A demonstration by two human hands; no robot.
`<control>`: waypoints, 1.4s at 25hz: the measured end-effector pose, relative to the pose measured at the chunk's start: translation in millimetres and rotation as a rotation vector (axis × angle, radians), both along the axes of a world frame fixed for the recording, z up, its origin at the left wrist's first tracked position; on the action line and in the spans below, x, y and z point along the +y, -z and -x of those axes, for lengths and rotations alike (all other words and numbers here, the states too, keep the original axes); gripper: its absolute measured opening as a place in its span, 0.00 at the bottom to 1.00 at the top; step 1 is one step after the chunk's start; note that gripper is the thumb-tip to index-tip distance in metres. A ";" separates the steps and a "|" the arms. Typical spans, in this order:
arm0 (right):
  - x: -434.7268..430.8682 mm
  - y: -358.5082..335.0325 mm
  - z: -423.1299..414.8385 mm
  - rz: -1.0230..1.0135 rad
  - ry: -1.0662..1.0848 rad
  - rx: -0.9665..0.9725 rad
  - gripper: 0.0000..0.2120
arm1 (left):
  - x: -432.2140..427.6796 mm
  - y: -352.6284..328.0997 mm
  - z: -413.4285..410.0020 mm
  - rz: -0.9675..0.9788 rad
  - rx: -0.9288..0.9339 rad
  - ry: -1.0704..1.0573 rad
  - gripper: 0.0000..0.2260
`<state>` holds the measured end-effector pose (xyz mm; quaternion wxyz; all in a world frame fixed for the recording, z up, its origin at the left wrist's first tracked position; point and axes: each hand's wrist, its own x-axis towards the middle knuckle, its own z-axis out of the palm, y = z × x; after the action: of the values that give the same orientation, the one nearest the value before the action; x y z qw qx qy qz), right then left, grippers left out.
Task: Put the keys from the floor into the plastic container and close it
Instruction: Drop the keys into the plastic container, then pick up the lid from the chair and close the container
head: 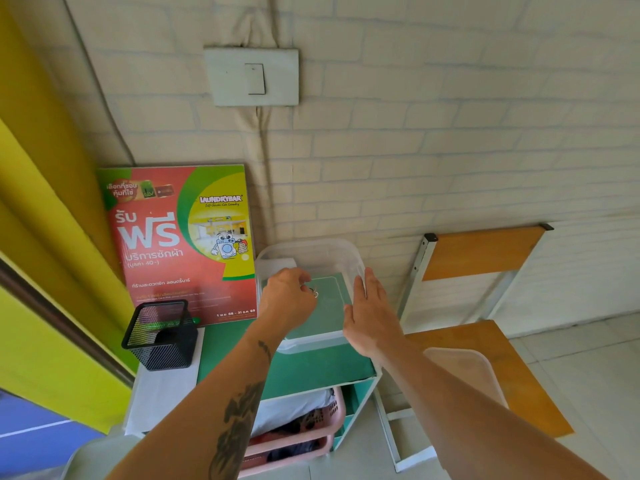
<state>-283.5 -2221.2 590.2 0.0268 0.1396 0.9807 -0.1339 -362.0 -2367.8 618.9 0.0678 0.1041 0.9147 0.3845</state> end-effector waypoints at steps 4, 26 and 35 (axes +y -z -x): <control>4.8 -10.2 -2.9 0.082 -0.020 -0.041 0.32 | -0.4 -7.6 -6.2 -0.004 0.067 0.040 0.14; 340.3 124.9 -164.7 0.504 0.357 -0.274 0.25 | 313.6 125.1 -162.4 0.118 -0.210 0.222 0.21; 397.9 271.2 -180.5 0.516 0.415 -0.444 0.20 | 372.2 297.6 -180.4 0.497 -0.386 0.246 0.31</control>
<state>-103.1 -1823.3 319.0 0.2446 0.3489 0.8362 -0.3453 -181.6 -1995.6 321.3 0.3089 0.1193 0.9314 0.1511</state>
